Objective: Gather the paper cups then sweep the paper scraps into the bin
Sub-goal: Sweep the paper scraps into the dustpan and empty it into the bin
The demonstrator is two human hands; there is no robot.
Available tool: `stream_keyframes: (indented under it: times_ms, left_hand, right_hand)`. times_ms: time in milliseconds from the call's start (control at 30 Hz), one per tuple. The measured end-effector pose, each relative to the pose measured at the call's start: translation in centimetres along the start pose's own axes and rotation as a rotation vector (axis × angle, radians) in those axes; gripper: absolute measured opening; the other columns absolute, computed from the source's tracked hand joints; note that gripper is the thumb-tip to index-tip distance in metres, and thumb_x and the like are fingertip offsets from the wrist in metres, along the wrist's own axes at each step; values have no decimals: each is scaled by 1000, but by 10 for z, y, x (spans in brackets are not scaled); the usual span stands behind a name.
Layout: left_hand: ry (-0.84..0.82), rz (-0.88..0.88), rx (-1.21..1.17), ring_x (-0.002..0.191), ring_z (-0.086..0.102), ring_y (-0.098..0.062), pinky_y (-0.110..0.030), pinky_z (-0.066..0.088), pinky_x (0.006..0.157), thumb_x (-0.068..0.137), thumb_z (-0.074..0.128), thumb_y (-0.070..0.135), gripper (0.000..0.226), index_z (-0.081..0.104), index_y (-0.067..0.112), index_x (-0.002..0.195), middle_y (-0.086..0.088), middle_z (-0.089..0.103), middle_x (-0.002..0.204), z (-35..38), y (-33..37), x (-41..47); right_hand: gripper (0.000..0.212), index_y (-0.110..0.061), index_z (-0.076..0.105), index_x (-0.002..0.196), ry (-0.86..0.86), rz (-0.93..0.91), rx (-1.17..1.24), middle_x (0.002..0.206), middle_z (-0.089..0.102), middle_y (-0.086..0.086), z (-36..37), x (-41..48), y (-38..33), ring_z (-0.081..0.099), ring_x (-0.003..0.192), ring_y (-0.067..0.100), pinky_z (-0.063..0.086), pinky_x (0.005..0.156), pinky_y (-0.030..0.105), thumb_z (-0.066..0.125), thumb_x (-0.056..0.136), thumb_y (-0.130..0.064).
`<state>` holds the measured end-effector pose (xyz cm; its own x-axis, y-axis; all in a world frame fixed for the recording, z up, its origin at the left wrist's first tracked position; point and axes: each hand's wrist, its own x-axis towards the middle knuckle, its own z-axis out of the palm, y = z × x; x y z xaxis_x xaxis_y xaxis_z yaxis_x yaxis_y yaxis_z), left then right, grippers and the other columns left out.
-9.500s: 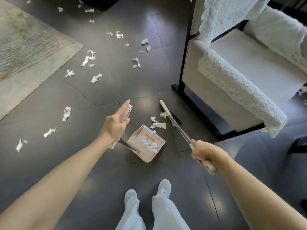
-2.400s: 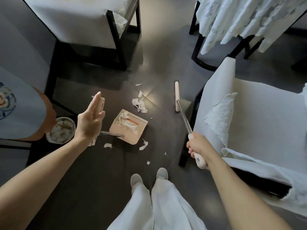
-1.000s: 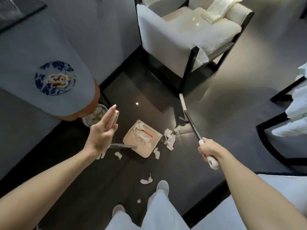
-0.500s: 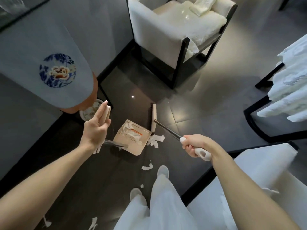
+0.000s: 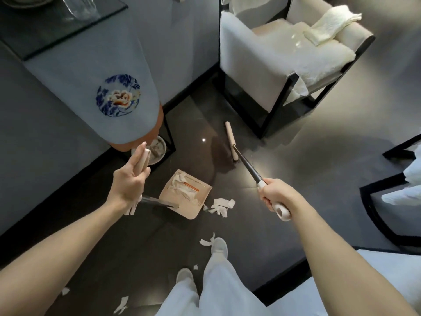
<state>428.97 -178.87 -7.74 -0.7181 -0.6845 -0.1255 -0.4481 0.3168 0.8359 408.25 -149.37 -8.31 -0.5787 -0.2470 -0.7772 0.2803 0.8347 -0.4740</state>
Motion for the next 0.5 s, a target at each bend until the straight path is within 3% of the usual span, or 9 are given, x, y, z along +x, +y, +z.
stream_keyframes:
  times_ms: [133, 233, 300, 367, 433, 500]
  left_hand:
    - [-23, 4, -13, 132, 36, 2, -23, 30, 107, 95, 55, 7, 75, 27, 60, 139, 25, 37, 139, -10, -6, 0]
    - [-34, 12, -49, 132, 36, 5, -29, 31, 112, 94, 54, 4, 80, 29, 72, 128, 25, 38, 141, -22, -13, -12]
    - [-46, 31, -67, 132, 35, 7, -26, 31, 111, 94, 53, 3, 81, 29, 74, 126, 21, 37, 145, -33, -21, -24]
    - [-38, 61, -62, 123, 36, 19, -8, 31, 102, 94, 53, 2, 78, 29, 65, 134, 20, 37, 143, -45, -32, -41]
    - [-16, 65, -96, 113, 37, 28, 5, 30, 90, 94, 53, 1, 73, 29, 49, 144, 21, 39, 138, -59, -46, -63]
    - [-9, 58, -87, 118, 40, 19, 2, 33, 93, 95, 54, 3, 71, 30, 47, 145, 20, 40, 138, -79, -62, -92]
  right_hand:
    - [26, -8, 51, 103, 42, 23, -219, 67, 52, 12, 15, 6, 16, 47, 53, 24, 38, 51, 26, 37, 82, -1]
    - [39, -4, 48, 120, -51, 117, -170, 76, 53, 15, 37, -1, 34, 51, 65, 26, 42, 61, 31, 43, 82, 3]
    - [49, -1, 43, 133, -133, 201, -41, 70, 48, 11, 57, -13, 46, 51, 46, 15, 42, 49, 21, 45, 84, 5]
    - [56, 4, 35, 141, -155, 183, -58, 69, 43, 5, 83, -33, 61, 46, 29, 2, 37, 34, 14, 47, 86, 6]
    - [60, -1, 32, 143, -152, 154, -95, 76, 48, 7, 115, -57, 78, 55, 43, 5, 44, 45, 15, 50, 86, 2]
    - [57, -10, 34, 139, -158, 151, -96, 85, 53, 13, 150, -85, 92, 53, 66, 21, 45, 66, 29, 53, 85, -3]
